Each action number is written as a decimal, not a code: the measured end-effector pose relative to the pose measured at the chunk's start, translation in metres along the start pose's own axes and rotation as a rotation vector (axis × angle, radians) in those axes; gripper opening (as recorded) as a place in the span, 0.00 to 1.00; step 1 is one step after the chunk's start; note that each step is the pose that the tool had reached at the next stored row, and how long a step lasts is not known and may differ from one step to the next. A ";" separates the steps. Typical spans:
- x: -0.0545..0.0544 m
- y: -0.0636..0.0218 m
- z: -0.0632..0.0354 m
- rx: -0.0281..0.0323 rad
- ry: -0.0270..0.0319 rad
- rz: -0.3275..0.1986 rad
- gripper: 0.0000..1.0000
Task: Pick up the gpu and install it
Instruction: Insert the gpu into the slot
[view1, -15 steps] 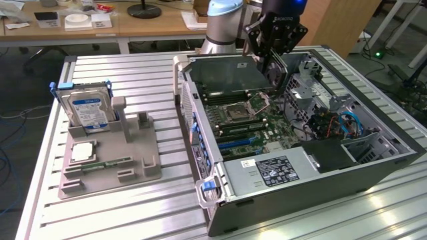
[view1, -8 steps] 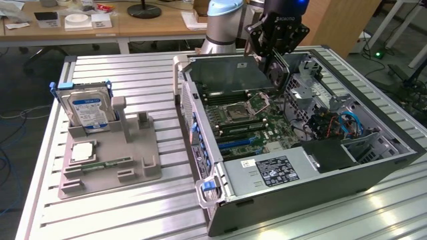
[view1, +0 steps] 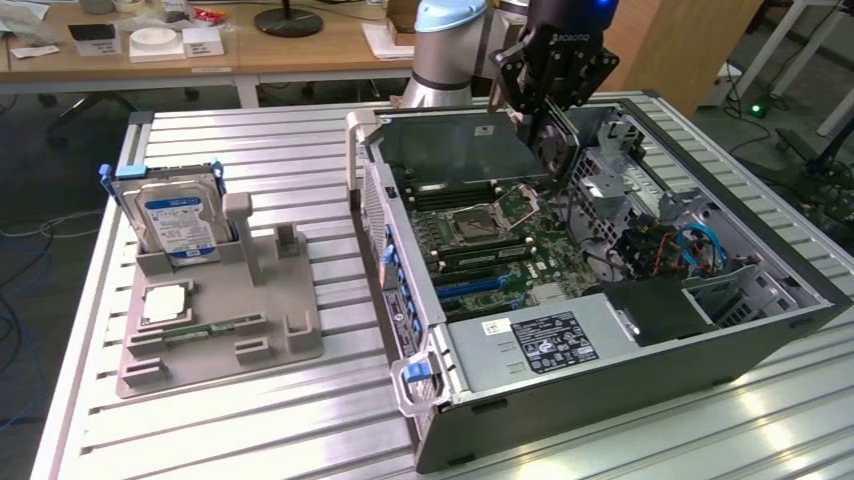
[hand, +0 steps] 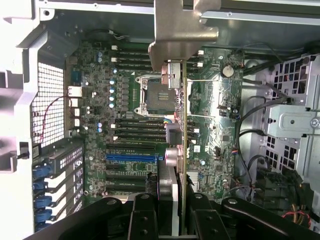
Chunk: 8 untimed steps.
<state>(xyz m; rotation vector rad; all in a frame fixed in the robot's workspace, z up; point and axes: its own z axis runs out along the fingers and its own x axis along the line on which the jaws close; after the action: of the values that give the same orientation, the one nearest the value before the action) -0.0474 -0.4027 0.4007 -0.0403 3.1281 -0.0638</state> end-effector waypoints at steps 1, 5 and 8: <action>0.000 0.0000 0.0000 -0.0001 -0.0001 -0.001 0.28; 0.000 0.0000 0.0000 -0.0001 -0.0002 -0.005 0.28; 0.000 0.0000 0.0000 -0.0001 -0.0004 -0.008 0.28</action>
<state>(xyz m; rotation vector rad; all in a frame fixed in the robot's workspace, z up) -0.0474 -0.4027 0.4007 -0.0532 3.1277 -0.0636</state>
